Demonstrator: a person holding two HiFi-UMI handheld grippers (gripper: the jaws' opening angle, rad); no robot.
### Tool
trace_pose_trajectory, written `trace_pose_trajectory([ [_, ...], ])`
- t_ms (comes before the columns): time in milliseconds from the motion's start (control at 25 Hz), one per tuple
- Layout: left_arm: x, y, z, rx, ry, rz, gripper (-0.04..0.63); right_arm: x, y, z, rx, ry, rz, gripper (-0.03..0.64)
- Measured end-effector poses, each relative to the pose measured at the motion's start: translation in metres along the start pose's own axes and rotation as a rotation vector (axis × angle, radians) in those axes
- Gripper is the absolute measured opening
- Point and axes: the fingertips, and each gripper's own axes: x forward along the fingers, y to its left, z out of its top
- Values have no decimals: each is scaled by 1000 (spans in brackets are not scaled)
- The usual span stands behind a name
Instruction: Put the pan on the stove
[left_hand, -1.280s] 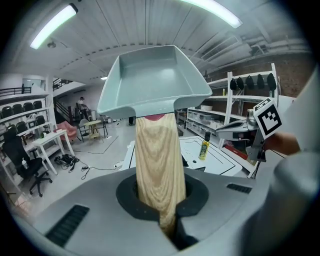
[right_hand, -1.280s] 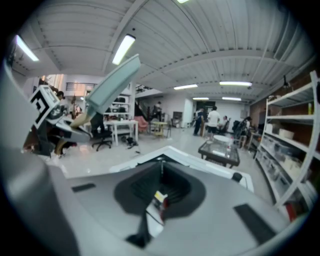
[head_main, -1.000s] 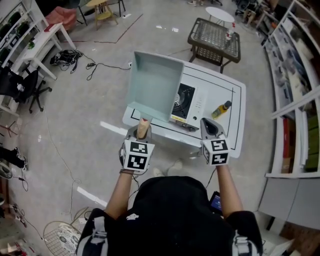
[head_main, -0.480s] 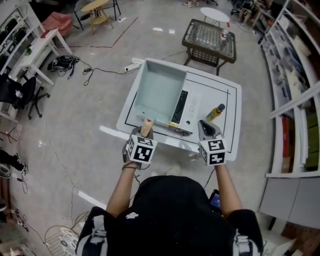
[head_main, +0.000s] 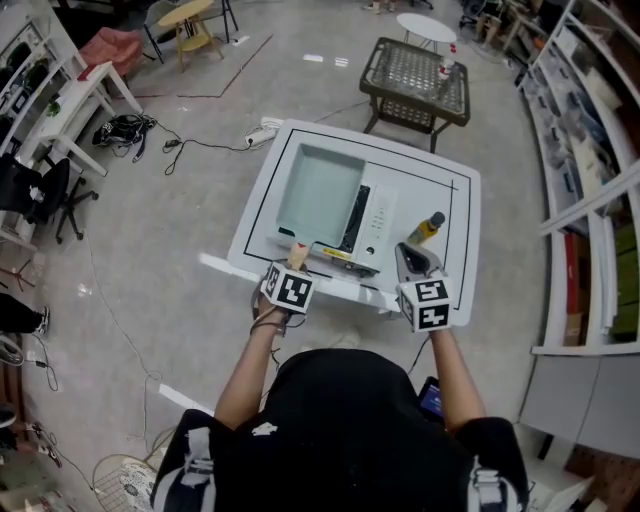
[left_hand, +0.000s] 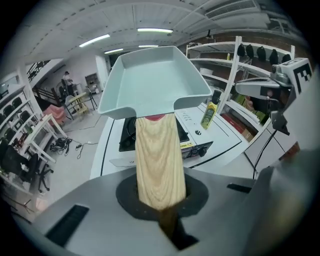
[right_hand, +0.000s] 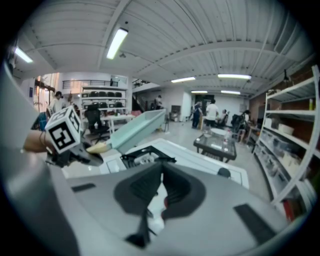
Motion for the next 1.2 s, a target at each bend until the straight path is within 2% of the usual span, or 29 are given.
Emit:
trace_pose_trajectory([
  [400, 37, 5, -8, -16, 105, 15, 27, 10, -7, -14, -2, 39, 12, 35],
  [560, 47, 11, 0, 14, 98, 46, 28, 12, -8, -15, 4, 47, 11, 35],
  [800, 60, 5, -16, -5, 193, 18, 29, 12, -9, -21, 10, 61, 3, 35],
  [1200, 72, 1, -20, -29, 234, 20, 40, 11, -12, -32, 16, 80, -3, 35],
])
